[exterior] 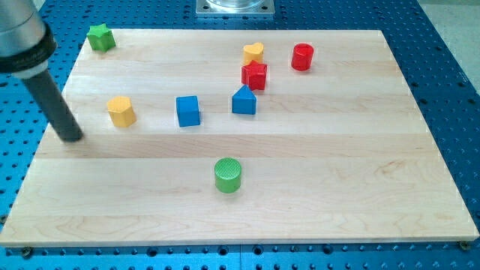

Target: Push the green circle parallel to the blue cube

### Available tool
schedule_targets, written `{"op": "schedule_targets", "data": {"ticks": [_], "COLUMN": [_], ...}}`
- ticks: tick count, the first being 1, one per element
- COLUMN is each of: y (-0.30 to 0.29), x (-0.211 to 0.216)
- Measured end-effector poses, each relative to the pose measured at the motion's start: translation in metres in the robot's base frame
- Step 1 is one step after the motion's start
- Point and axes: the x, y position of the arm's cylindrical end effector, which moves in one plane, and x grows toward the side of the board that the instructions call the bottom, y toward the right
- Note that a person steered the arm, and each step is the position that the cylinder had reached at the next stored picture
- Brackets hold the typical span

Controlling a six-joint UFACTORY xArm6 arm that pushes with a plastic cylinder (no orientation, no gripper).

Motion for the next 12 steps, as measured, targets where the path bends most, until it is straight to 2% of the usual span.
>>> {"op": "schedule_targets", "data": {"ticks": [1, 2, 3, 5, 7, 8, 9, 10, 11, 12], "y": [0.017, 0.088, 0.043, 0.209, 0.215, 0.256, 0.282, 0.276, 0.282, 0.315], "x": [-0.01, -0.007, 0.06, 0.177, 0.125, 0.09, 0.117, 0.117, 0.143, 0.166]}}
